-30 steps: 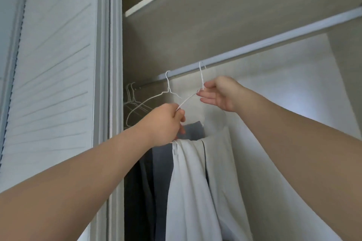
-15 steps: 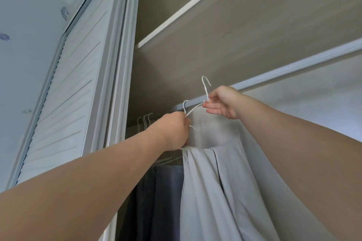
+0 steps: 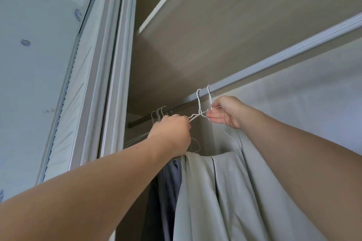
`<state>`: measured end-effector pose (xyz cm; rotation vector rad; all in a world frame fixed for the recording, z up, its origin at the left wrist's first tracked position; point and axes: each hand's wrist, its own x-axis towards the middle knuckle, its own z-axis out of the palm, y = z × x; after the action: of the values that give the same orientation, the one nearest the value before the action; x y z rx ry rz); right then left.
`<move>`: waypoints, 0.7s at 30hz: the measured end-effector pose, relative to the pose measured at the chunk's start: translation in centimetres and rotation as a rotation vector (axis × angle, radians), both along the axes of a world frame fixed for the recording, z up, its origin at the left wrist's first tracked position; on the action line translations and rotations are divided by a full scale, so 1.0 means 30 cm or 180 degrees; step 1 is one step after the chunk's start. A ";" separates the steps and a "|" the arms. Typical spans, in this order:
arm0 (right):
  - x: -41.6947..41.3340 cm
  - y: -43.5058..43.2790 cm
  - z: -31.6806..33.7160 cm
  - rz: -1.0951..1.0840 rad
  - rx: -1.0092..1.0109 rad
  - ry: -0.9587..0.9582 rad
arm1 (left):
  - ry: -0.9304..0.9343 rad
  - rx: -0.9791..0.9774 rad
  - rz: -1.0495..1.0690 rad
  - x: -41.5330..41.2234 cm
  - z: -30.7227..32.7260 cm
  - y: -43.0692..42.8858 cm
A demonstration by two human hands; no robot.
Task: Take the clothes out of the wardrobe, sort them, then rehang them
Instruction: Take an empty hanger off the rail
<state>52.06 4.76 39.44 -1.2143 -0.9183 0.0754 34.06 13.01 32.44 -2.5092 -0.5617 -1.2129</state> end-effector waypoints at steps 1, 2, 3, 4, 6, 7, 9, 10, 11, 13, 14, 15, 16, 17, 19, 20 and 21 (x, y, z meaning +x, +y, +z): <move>0.002 0.018 0.000 0.0013 -0.0046 -0.0009 | 0.0011 0.0122 0.0150 0.005 -0.003 0.008; 0.003 0.033 -0.001 0.0017 -0.0104 -0.0021 | 0.0030 0.0203 0.0256 0.012 -0.005 0.015; 0.006 0.048 -0.001 0.0007 -0.0168 -0.0036 | 0.0036 0.0237 0.0308 0.020 -0.007 0.020; 0.008 0.061 -0.002 -0.0012 -0.0232 -0.0053 | 0.0020 0.0249 0.0321 0.027 -0.009 0.025; 0.012 0.080 -0.002 -0.0072 -0.0346 -0.0090 | -0.0044 0.0266 0.0334 0.041 -0.011 0.033; 0.012 0.085 -0.002 -0.0115 -0.0390 -0.0105 | -0.0047 0.0244 0.0346 0.047 -0.011 0.037; 0.011 0.086 -0.002 -0.0181 -0.0428 -0.0117 | -0.0001 0.0085 0.0301 0.053 -0.012 0.042; 0.010 0.085 -0.005 -0.0204 -0.0436 -0.0125 | 0.0038 -0.0024 0.0260 0.054 -0.014 0.042; 0.008 0.083 -0.009 -0.0240 -0.0440 -0.0135 | 0.0078 -0.0104 0.0226 0.054 -0.017 0.041; -0.005 0.078 -0.023 -0.0338 -0.0449 -0.0161 | 0.0137 -0.0088 0.0213 0.050 -0.022 0.034; -0.017 0.074 -0.032 -0.0357 -0.0452 -0.0172 | 0.0157 -0.0023 0.0237 0.045 -0.025 0.028; -0.025 0.072 -0.039 -0.0352 -0.0441 -0.0186 | 0.0158 0.0045 0.0262 0.044 -0.027 0.023; -0.032 0.072 -0.045 -0.0345 -0.0426 -0.0213 | 0.0153 0.0102 0.0281 0.043 -0.028 0.021; -0.040 0.068 -0.052 -0.0339 -0.0410 -0.0249 | 0.0156 0.0150 0.0299 0.039 -0.029 0.017; -0.062 0.053 -0.069 -0.0365 -0.0361 -0.0347 | 0.0222 0.0227 0.0413 0.013 -0.032 0.004; -0.075 0.042 -0.079 -0.0427 -0.0348 -0.0438 | 0.0266 0.0286 0.0497 -0.004 -0.033 -0.005; -0.087 0.029 -0.089 -0.0552 -0.0342 -0.0587 | 0.0312 0.0383 0.0586 -0.025 -0.036 -0.016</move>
<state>49.47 5.64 36.78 -1.4135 -0.9743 -0.1293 33.31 12.53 31.36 -2.3441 -0.6580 -1.0196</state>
